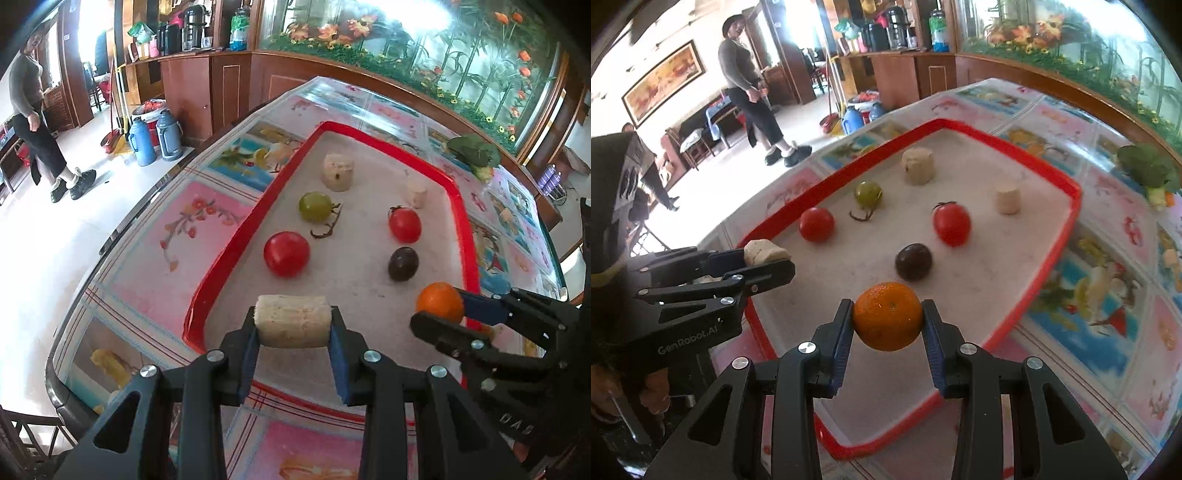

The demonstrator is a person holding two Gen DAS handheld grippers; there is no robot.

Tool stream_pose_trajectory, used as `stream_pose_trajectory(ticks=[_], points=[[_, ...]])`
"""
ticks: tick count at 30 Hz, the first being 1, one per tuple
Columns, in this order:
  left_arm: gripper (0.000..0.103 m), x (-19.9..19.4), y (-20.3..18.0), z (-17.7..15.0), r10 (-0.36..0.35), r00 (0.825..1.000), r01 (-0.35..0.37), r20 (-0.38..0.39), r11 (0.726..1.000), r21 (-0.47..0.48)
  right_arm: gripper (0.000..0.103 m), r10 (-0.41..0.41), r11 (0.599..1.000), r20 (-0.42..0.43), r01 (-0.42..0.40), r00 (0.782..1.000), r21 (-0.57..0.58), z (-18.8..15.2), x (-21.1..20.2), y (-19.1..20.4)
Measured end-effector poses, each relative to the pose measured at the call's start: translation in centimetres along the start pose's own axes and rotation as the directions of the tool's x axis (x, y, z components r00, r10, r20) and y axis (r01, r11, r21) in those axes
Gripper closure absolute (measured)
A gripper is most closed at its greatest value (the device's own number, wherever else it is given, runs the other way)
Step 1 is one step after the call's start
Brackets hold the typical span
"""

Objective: Organize fruits
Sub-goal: 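Carry the mandarin and beige cylinder into the tray and open both grippers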

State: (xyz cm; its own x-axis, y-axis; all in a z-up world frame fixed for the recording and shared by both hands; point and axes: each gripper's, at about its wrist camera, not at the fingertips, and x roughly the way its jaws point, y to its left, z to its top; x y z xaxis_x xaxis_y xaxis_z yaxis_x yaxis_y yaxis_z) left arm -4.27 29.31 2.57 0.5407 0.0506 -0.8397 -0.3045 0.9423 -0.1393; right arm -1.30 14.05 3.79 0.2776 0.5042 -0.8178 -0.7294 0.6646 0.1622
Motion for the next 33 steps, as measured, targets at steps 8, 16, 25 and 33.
stream_pose_trajectory(ticks=[8, 16, 25, 33], points=[[0.066, 1.0, 0.1, 0.0, 0.005, 1.0, -0.005, -0.017, 1.0, 0.003, 0.068, 0.004, 1.0, -0.039, -0.004, 0.999, -0.011, 0.3, 2.0, 0.4], [0.066, 1.3, 0.0, 0.0, 0.021, 1.0, -0.021, -0.021, 1.0, 0.008, 0.067, 0.002, 1.0, -0.049, -0.002, 0.999, -0.016, 0.5, 2.8, 0.4], [0.066, 1.3, -0.2, 0.0, 0.034, 0.999, -0.034, -0.031, 0.999, 0.011, 0.063, -0.01, 1.0, -0.064, 0.009, 0.998, -0.017, 0.6, 3.1, 0.2], [0.053, 0.7, -0.9, -0.1, 0.06, 0.998, -0.059, -0.025, 0.998, 0.019, 0.062, -0.009, 1.0, -0.057, 0.008, 0.998, -0.009, 0.4, 2.3, -0.3]])
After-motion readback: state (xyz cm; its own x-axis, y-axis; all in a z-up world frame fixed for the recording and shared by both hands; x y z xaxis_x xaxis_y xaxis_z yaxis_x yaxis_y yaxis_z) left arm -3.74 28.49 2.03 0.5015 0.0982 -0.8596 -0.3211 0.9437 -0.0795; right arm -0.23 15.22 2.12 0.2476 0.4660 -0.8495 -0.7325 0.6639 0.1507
